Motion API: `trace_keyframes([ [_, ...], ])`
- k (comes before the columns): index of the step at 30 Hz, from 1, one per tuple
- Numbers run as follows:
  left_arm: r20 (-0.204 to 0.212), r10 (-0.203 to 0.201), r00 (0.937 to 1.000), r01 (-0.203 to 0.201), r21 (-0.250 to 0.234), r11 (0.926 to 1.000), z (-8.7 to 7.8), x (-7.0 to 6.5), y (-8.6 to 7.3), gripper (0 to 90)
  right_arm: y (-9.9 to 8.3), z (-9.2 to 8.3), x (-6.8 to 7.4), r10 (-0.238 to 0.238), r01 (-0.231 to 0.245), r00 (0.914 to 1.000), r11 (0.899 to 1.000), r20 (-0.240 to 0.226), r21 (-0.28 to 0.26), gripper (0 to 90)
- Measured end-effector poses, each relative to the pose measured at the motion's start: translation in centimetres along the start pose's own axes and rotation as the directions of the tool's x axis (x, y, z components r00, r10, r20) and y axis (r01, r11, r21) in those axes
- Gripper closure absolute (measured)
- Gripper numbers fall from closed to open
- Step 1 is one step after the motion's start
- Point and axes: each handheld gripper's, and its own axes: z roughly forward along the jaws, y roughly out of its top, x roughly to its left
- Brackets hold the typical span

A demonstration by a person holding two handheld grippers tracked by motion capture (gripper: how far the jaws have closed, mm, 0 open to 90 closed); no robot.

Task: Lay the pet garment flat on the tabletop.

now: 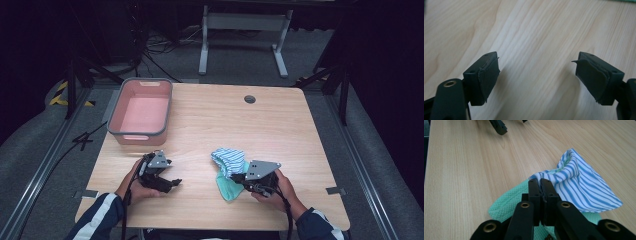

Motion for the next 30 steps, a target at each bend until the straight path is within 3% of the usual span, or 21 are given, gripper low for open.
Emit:
trace_keyframes([
  [2, -0.004, 0.030, 0.9996, -0.030, -0.021, 0.9994, 0.4, -0.3, 0.8, 21.4, 0.1, -0.2, 0.0, 0.000, 0.000, 1.0000, 1.000, 0.001, -0.008, 88.3],
  [4, 0.009, 0.031, 0.9995, -0.031, -0.017, 0.9994, 0.8, -0.4, 1.5, 22.0, 0.2, -0.5, 0.0, 0.002, -0.001, 1.0000, 1.000, 0.000, -0.018, 88.4],
  [9, -0.009, 0.063, 0.9980, -0.063, -0.054, 0.9966, 1.4, -0.5, 3.0, 22.7, 0.4, -0.9, 0.0, -0.001, 0.001, 1.0000, 0.999, 0.002, -0.035, 88.4],
  [16, 0.006, 0.100, 0.9950, -0.100, -0.062, 0.9931, 2.2, -0.8, 4.6, 22.7, 0.7, -1.4, 0.1, 0.003, -0.002, 1.0000, 0.998, 0.009, -0.062, 89.0],
  [21, 0.006, 0.154, 0.9880, -0.154, -0.043, 0.9871, 3.4, -1.4, 5.5, 23.1, 1.0, -1.7, 0.2, 0.004, -0.004, 1.0000, 0.997, 0.002, -0.083, 89.5],
  [30, 0.009, 0.175, 0.9845, -0.175, -0.049, 0.9834, 5.9, -2.3, 6.6, 23.1, 1.1, -2.3, 0.2, -0.009, 0.009, 0.9999, 0.994, -0.005, -0.109, 89.7],
])
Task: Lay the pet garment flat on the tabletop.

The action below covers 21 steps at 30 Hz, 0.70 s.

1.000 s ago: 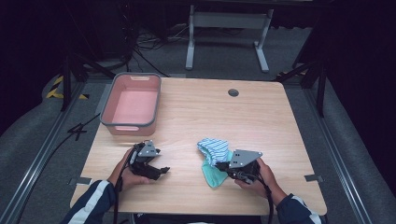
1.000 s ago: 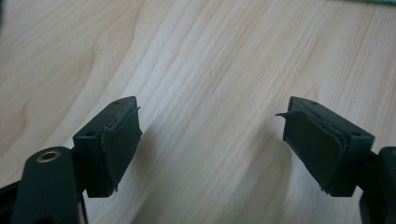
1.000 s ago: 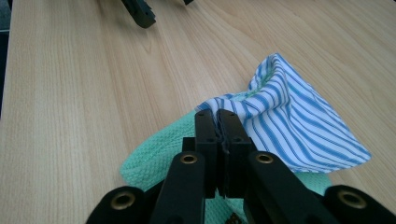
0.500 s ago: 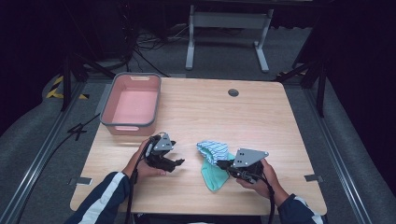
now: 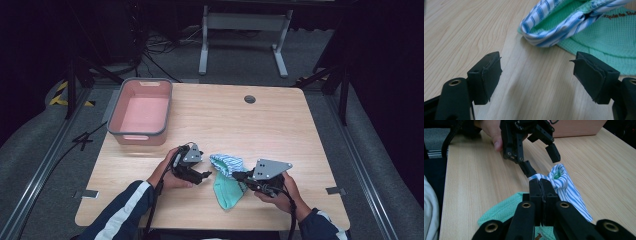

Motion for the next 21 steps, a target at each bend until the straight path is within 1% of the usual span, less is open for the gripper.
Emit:
trace_keyframes([
  [3, 0.006, 0.012, 0.9999, -0.012, -0.001, 0.9999, 0.5, -0.1, 0.5, 23.9, 0.0, -0.2, -0.1, 0.001, -0.001, 1.0000, 1.000, -0.003, -0.011, 89.7],
  [4, 0.001, 0.015, 0.9999, -0.015, -0.003, 0.9999, 0.5, -0.2, 0.7, 24.6, 0.0, -0.3, -0.1, 0.002, -0.002, 1.0000, 1.000, -0.005, -0.015, 89.7],
  [5, -0.001, 0.026, 0.9997, -0.026, -0.013, 0.9996, 0.5, -0.2, 0.8, 25.8, 0.0, -0.3, -0.1, 0.001, -0.001, 1.0000, 1.000, -0.004, -0.016, 89.7],
  [6, 0.004, 0.019, 0.9998, -0.018, -0.032, 0.9993, 0.4, -0.3, 0.9, 27.6, 0.1, -0.4, -0.1, -0.003, 0.003, 1.0000, 1.000, -0.003, -0.017, 89.7],
  [7, -0.002, 0.019, 0.9998, -0.019, -0.045, 0.9988, 0.3, -0.3, 1.0, 29.4, 0.1, -0.5, -0.1, -0.001, 0.001, 1.0000, 1.000, -0.003, -0.019, 89.7],
  [9, -0.005, 0.023, 0.9997, -0.023, -0.064, 0.9977, 0.1, -0.2, 1.2, 35.9, 0.0, -0.7, -0.2, 0.000, 0.000, 1.0000, 1.000, 0.001, -0.022, 89.7],
  [10, 0.004, 0.030, 0.9995, -0.030, -0.074, 0.9968, 0.1, -0.3, 1.3, 40.1, 0.0, -0.7, -0.2, 0.003, -0.003, 1.0000, 1.000, 0.002, -0.023, 89.7],
  [11, 0.004, 0.037, 0.9993, -0.037, -0.069, 0.9969, -0.1, -0.3, 1.3, 46.5, 0.0, -0.8, -0.3, 0.005, -0.005, 1.0000, 1.000, 0.007, -0.025, 89.7],
  [12, 0.006, 0.042, 0.9991, -0.041, -0.081, 0.9959, -0.1, -0.3, 1.3, 50.8, 0.0, -0.8, -0.3, 0.006, -0.006, 1.0000, 1.000, 0.007, -0.025, 89.7],
  [14, -0.003, 0.065, 0.9979, -0.065, -0.077, 0.9949, -0.3, -0.3, 1.4, 59.5, -0.1, -0.9, -0.4, 0.007, -0.007, 0.9999, 1.000, 0.011, -0.025, 89.7],
  [16, 0.000, 0.067, 0.9978, -0.066, -0.083, 0.9944, -0.4, -0.3, 1.4, 67.3, -0.2, -1.0, -0.5, 0.012, -0.011, 0.9998, 1.000, 0.015, -0.025, 89.7],
  [17, -0.005, 0.075, 0.9972, -0.075, -0.080, 0.9939, -0.4, -0.3, 1.5, 70.3, -0.2, -1.0, -0.6, 0.012, -0.012, 0.9997, 1.000, 0.021, -0.024, 89.7],
  [19, 0.009, 0.075, 0.9971, -0.074, -0.088, 0.9934, -0.5, -0.2, 1.5, 75.6, -0.3, -1.1, -0.7, 0.019, -0.018, 0.9993, 1.000, 0.033, -0.024, 89.7],
  [20, 0.004, 0.074, 0.9973, -0.073, -0.084, 0.9938, -0.5, -0.3, 1.5, 77.3, -0.4, -1.2, -0.9, 0.029, -0.028, 0.9988, 0.999, 0.038, -0.027, 89.7],
  [21, -0.001, 0.074, 0.9972, -0.074, -0.090, 0.9931, -0.5, -0.2, 1.5, 78.2, -0.5, -1.3, -1.0, 0.030, -0.029, 0.9986, 0.999, 0.043, -0.027, 89.7],
])
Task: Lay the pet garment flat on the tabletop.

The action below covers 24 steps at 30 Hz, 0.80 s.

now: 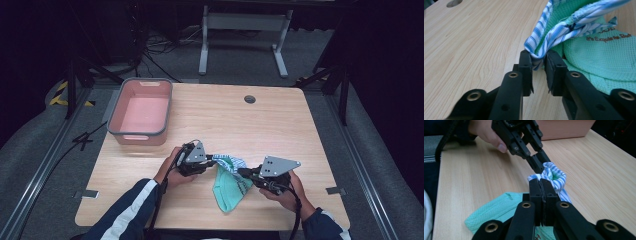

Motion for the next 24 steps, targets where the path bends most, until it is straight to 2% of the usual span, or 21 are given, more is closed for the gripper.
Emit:
trace_keyframes([
  [11, 0.023, -0.027, 0.9994, 0.027, -0.014, 0.9995, -0.1, 0.6, 0.7, 80.0, -0.9, -0.6, -1.7, 0.052, -0.052, 0.9944, 0.999, 0.092, 0.005, 89.8],
  [12, 0.036, -0.037, 0.9986, 0.038, -0.016, 0.9992, 0.0, 0.7, 0.8, 80.0, -1.0, -0.6, -1.9, 0.056, -0.058, 0.9929, 0.998, 0.104, 0.007, 89.9],
  [14, 0.039, -0.029, 0.9988, 0.029, -0.003, 0.9996, 0.1, 1.0, 1.0, 80.2, -1.4, -0.5, -2.5, 0.070, -0.072, 0.9908, 0.997, 0.115, 0.012, 89.9],
  [17, 0.043, -0.046, 0.9980, 0.047, -0.005, 0.9989, 0.3, 1.5, 1.2, 80.5, -1.7, -0.2, -3.2, 0.080, -0.084, 0.9875, 0.996, 0.136, 0.021, 90.0],
  [21, 0.030, -0.057, 0.9979, 0.057, -0.018, 0.9982, 0.5, 1.9, 1.7, 80.5, -1.9, -0.1, -4.3, 0.099, -0.103, 0.9776, 0.995, 0.186, 0.010, 90.0],
  [24, 0.027, -0.059, 0.9979, 0.060, -0.013, 0.9981, 0.7, 2.1, 1.9, 80.6, -2.0, -0.1, -4.6, 0.113, -0.116, 0.9746, 0.993, 0.193, 0.005, 90.0],
])
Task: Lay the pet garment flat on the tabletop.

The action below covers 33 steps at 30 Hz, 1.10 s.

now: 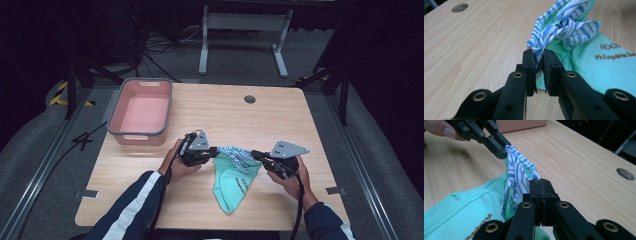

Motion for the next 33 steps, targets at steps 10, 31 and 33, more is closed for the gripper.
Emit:
trace_keyframes([
  [10, -0.032, -0.053, 0.9981, 0.054, 0.022, 0.9983, 2.0, 1.4, 1.1, 80.2, -0.4, 1.3, -2.7, 0.051, -0.053, 0.9960, 0.998, 0.073, 0.027, 90.0],
  [31, -0.096, -0.139, 0.9856, 0.145, 0.048, 0.9883, 4.7, 3.3, 1.1, 80.8, -1.8, 4.7, -5.4, 0.096, -0.117, 0.9818, 0.985, 0.164, 0.125, 89.9],
  [33, -0.092, -0.133, 0.9868, 0.139, 0.057, 0.9887, 4.8, 3.4, 1.1, 80.9, -1.9, 4.9, -5.5, 0.091, -0.115, 0.9811, 0.984, 0.170, 0.134, 89.8],
])
